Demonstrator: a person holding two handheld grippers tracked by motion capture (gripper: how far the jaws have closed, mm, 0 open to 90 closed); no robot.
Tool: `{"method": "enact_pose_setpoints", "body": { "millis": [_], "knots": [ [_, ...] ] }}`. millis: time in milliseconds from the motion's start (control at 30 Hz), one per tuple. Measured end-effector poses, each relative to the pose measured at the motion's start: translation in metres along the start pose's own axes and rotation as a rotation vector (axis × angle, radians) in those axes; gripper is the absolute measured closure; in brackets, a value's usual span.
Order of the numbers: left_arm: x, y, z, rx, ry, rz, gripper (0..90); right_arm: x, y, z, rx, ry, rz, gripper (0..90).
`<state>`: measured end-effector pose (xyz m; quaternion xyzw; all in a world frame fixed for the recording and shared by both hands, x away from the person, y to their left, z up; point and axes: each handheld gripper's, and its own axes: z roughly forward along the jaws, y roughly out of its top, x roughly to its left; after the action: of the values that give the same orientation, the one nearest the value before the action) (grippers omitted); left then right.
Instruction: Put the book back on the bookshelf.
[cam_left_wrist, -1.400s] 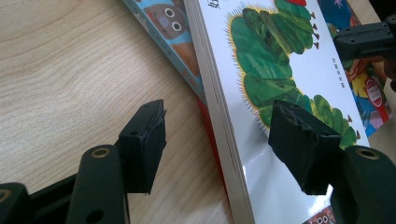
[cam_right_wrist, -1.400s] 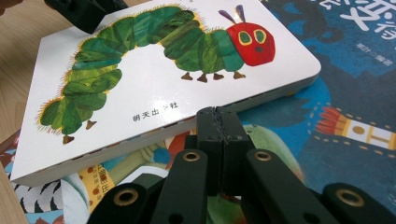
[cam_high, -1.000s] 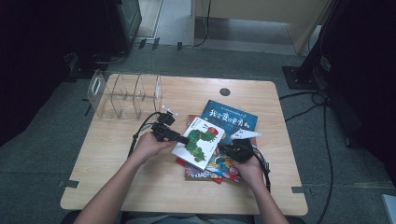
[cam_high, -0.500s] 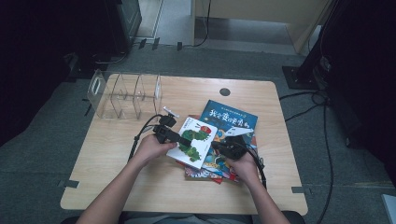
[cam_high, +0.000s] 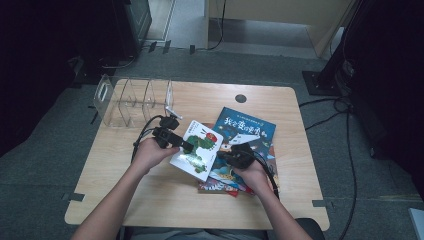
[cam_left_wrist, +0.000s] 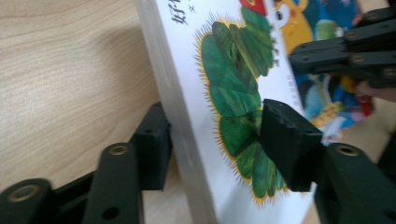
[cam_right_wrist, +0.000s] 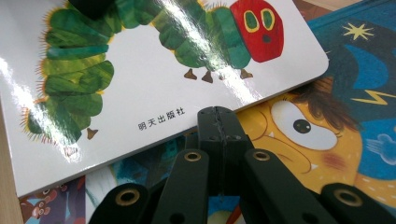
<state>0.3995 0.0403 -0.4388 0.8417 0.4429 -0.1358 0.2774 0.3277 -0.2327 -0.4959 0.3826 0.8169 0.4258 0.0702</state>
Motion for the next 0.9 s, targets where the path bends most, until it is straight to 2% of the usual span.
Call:
{"method": "enact_pose_setpoints", "body": {
  "millis": [33, 67, 100, 133, 167, 200, 233, 300, 367, 467, 500, 533, 600, 667, 800, 900],
  "knots": [
    [0.000, 0.000, 0.000, 0.000, 0.000, 0.000, 50.9, 0.000, 0.000, 0.000, 0.000, 0.000, 0.000, 90.0],
    [-0.001, 0.002, -0.007, -0.002, -0.030, -0.007, 54.1, -0.001, 0.001, 0.001, 0.001, 0.006, 0.001, 90.0],
    [-0.001, 0.002, -0.007, -0.002, -0.030, -0.007, 55.9, -0.001, 0.002, 0.002, 0.003, 0.006, 0.002, 90.0],
    [-0.005, 0.005, -0.012, -0.006, -0.059, -0.007, 58.3, -0.001, 0.002, 0.002, 0.003, 0.005, -0.001, 90.0],
    [-0.005, 0.005, -0.012, -0.006, -0.059, -0.007, 60.4, 0.000, 0.003, 0.003, 0.002, 0.008, -0.006, 90.0],
    [-0.011, 0.010, -0.014, 0.002, -0.106, -0.003, 63.3, 0.000, 0.003, 0.004, 0.002, 0.014, -0.008, 90.0],
    [-0.015, 0.012, -0.016, 0.012, -0.113, 0.013, 65.2, 0.000, 0.004, 0.005, -0.001, 0.021, -0.011, 90.0],
    [-0.018, 0.014, -0.017, 0.014, -0.107, 0.022, 67.5, 0.002, 0.005, 0.006, 0.005, 0.024, -0.019, 90.0],
    [-0.024, 0.022, -0.019, 0.038, -0.081, 0.028, 69.0, 0.004, 0.006, 0.008, 0.004, 0.030, -0.039, 90.0],
    [-0.027, 0.026, -0.018, 0.060, -0.074, 0.025, 70.5, 0.006, 0.006, 0.009, 0.003, 0.034, -0.050, 90.0],
    [-0.028, 0.030, -0.017, 0.081, -0.070, 0.030, 70.5, 0.007, 0.006, 0.009, -0.001, 0.040, -0.051, 90.0],
    [-0.030, 0.034, -0.015, 0.100, -0.061, 0.062, 70.7, 0.008, 0.007, 0.009, 0.001, 0.039, -0.054, 90.0],
    [-0.029, 0.037, -0.016, 0.114, -0.062, 0.052, 71.2, 0.008, 0.007, 0.009, -0.002, 0.039, -0.054, 89.3],
    [-0.032, 0.042, -0.017, 0.132, -0.047, 0.048, 73.4, 0.008, 0.007, 0.009, -0.001, 0.037, -0.063, 85.7],
    [-0.038, 0.047, -0.022, 0.143, -0.009, 0.075, 77.8, 0.012, 0.008, 0.010, 0.014, 0.031, -0.124, 79.3],
    [-0.041, 0.047, -0.024, 0.157, 0.011, 0.087, 77.8, 0.012, 0.008, 0.010, 0.014, 0.019, -0.142, 74.5]
  ]
}}
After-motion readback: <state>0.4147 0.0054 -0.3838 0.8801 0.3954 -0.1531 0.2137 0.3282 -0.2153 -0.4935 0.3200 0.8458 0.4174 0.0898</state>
